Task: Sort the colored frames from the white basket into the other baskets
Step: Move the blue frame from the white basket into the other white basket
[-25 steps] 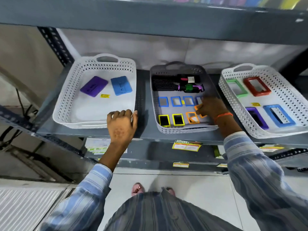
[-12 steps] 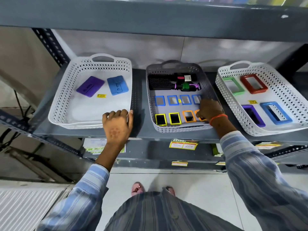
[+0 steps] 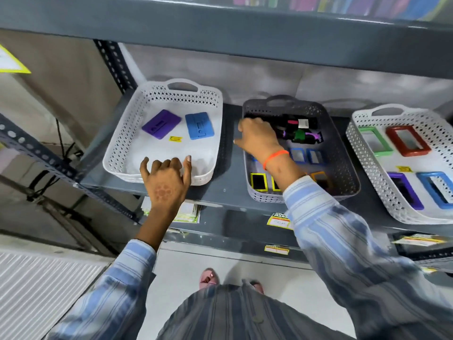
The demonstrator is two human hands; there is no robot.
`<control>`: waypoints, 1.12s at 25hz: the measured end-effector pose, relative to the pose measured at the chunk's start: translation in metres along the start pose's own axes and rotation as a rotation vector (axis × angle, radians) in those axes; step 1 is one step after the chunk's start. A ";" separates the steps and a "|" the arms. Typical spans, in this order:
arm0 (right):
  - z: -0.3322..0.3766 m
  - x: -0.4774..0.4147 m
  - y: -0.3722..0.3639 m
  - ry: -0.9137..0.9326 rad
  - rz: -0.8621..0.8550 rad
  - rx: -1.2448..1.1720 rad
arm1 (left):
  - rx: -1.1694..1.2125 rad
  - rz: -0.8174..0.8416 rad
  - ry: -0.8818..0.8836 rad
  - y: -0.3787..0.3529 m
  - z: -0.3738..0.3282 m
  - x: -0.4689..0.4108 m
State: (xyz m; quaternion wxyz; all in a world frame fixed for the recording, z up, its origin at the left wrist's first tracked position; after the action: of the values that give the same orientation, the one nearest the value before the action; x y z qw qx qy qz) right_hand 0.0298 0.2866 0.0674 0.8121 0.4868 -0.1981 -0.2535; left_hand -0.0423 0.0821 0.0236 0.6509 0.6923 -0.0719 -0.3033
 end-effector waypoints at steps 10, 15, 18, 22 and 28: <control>0.102 -0.079 -0.082 0.176 0.107 0.012 | 0.180 0.049 0.121 -0.007 0.057 -0.014; 0.084 -0.107 -0.116 0.024 0.182 0.151 | 0.156 0.095 0.105 -0.010 0.054 -0.014; 0.080 -0.111 -0.119 -0.053 0.151 0.054 | 0.173 0.091 0.097 -0.010 0.055 -0.013; 0.084 -0.113 -0.109 -0.062 0.118 -0.293 | 0.180 0.071 0.084 -0.009 0.055 -0.012; 0.071 -0.096 -0.117 -0.053 0.138 -0.098 | 0.200 0.044 0.076 -0.007 0.054 -0.011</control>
State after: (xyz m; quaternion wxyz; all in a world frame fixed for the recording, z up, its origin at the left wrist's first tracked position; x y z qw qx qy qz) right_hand -0.1120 0.2489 -0.0126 0.8451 0.4246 -0.2400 -0.2189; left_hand -0.0810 0.0421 0.0220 0.5873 0.7629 -0.0924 -0.2538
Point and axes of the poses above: each hand's wrist, its own x-axis away from the middle knuckle, its own y-axis out of the back of the hand, z = x × y, the point moved 8 cm from there along -x, towards the middle knuckle, and after that the axes turned 12 degrees about -x, right-handed, at the moved point
